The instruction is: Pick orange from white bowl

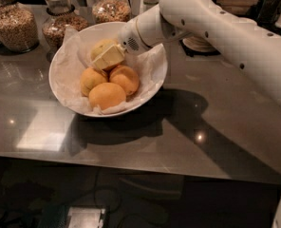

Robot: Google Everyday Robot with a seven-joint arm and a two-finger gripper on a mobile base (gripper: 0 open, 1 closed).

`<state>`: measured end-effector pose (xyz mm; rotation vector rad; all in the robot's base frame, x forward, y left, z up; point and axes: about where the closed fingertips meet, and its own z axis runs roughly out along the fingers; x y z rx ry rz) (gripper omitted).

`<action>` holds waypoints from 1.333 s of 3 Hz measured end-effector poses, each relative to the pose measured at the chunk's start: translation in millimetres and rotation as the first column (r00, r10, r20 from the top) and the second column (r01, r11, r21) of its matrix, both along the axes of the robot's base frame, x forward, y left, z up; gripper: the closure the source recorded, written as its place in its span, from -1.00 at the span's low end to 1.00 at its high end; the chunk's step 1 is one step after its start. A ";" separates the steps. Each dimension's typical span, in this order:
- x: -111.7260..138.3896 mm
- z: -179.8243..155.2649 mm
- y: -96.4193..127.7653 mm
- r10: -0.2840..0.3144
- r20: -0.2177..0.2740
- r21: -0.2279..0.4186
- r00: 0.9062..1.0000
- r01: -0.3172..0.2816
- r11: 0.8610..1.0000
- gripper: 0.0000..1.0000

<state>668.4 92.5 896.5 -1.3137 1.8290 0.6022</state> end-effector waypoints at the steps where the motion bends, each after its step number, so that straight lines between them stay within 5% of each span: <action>1: 0.0 2.7 -0.2 0.000 0.000 0.000 1.000 0.000 1.000 -0.22; 2: 0.7 14.5 -32.3 -0.005 0.067 -0.044 0.998 0.008 0.999 -0.16; 3: -20.5 17.3 -47.2 0.037 0.121 -0.097 0.992 -0.025 0.995 0.38; 4: -56.9 15.5 -43.2 0.122 0.097 -0.089 0.988 -0.114 0.990 0.84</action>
Offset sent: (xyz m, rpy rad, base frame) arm 0.0035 -0.0855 0.0357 -0.1113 -0.1709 -0.0246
